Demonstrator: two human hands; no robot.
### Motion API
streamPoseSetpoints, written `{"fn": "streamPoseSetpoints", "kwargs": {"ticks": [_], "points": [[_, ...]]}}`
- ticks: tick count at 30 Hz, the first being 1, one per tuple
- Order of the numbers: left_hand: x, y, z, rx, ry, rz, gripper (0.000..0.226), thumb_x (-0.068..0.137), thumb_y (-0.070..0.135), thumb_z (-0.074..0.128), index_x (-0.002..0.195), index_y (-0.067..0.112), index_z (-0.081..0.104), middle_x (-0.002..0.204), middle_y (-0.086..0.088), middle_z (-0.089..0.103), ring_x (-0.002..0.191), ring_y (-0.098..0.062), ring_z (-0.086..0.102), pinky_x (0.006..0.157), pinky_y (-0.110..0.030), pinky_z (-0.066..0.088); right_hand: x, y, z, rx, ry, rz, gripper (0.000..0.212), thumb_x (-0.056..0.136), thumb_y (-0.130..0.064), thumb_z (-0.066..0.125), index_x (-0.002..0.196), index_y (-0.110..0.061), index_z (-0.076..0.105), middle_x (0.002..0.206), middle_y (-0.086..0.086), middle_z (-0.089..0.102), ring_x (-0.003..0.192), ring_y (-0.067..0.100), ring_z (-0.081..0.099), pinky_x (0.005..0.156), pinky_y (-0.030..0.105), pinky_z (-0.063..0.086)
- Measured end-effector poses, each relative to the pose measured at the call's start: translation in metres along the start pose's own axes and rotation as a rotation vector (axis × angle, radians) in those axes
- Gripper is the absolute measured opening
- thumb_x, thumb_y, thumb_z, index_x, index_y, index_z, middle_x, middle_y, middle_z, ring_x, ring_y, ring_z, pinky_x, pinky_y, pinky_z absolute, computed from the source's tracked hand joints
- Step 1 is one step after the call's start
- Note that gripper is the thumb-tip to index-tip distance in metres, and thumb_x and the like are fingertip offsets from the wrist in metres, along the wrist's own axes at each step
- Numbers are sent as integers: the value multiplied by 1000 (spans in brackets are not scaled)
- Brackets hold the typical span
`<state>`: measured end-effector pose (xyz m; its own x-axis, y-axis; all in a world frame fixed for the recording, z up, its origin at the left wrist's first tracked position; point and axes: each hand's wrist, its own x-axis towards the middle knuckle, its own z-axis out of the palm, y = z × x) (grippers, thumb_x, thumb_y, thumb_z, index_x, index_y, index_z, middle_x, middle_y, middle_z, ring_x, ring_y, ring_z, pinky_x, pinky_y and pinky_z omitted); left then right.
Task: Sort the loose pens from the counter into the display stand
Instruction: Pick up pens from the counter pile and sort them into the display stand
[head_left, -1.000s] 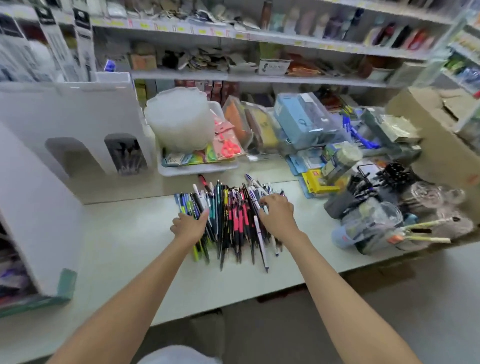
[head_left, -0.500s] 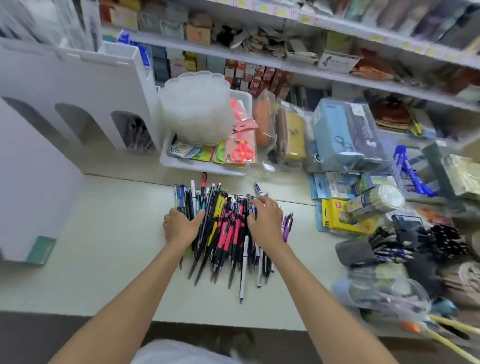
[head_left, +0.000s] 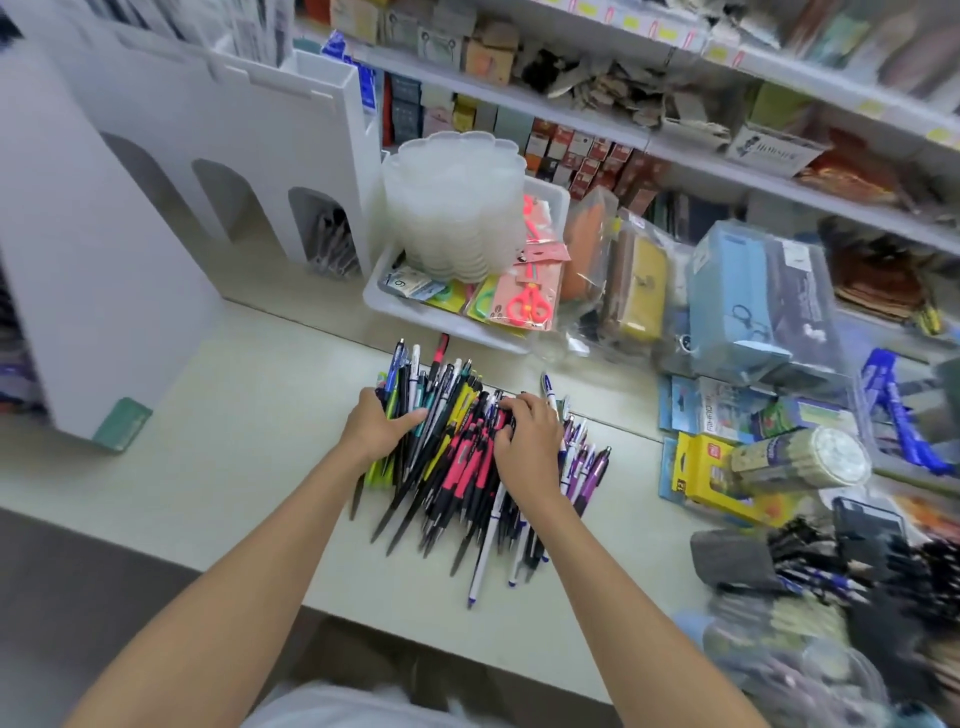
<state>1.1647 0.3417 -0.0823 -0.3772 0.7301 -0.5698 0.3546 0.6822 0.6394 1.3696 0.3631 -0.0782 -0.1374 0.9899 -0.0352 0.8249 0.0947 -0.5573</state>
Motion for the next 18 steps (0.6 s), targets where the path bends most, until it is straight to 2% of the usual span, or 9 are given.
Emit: {"fn": "streamPoseSetpoints", "kwargs": {"ticks": [2,4,8,12,18], "points": [[-3,0,1,13,13,3,81,85,51,69,139,3,32,137,-16,48,122,-34,49,91,-40,45,0,-2,1,0,18,1,36,88,-4,51,121,-14,63,126,2,53,126,21,39,112,35,22],[-4,-1,0,49,30,9,81,84,54,70,137,4,35,131,-13,51,118,-33,52,84,-37,45,-1,-4,2,0,32,6,36,88,-3,52,120,-13,64,125,2,53,124,21,40,110,35,24],[3,-10,-8,-103,16,80,52,75,46,82,106,13,56,98,-2,65,91,-21,63,75,-34,51,-1,-3,4,-12,33,9,36,88,-3,53,120,-13,64,125,2,54,125,21,40,111,34,22],[1,-17,-15,-217,-34,118,38,79,33,81,103,14,60,96,0,66,88,-15,62,75,-29,47,0,-1,6,-21,30,31,34,90,-5,52,121,-15,63,128,0,52,129,20,38,113,33,18],[0,-24,-38,-333,8,56,26,86,15,70,107,10,55,95,-6,59,87,-24,58,79,-35,48,-1,-4,4,-40,44,37,32,90,-6,52,119,-14,63,126,1,52,127,20,38,114,36,21]]}}
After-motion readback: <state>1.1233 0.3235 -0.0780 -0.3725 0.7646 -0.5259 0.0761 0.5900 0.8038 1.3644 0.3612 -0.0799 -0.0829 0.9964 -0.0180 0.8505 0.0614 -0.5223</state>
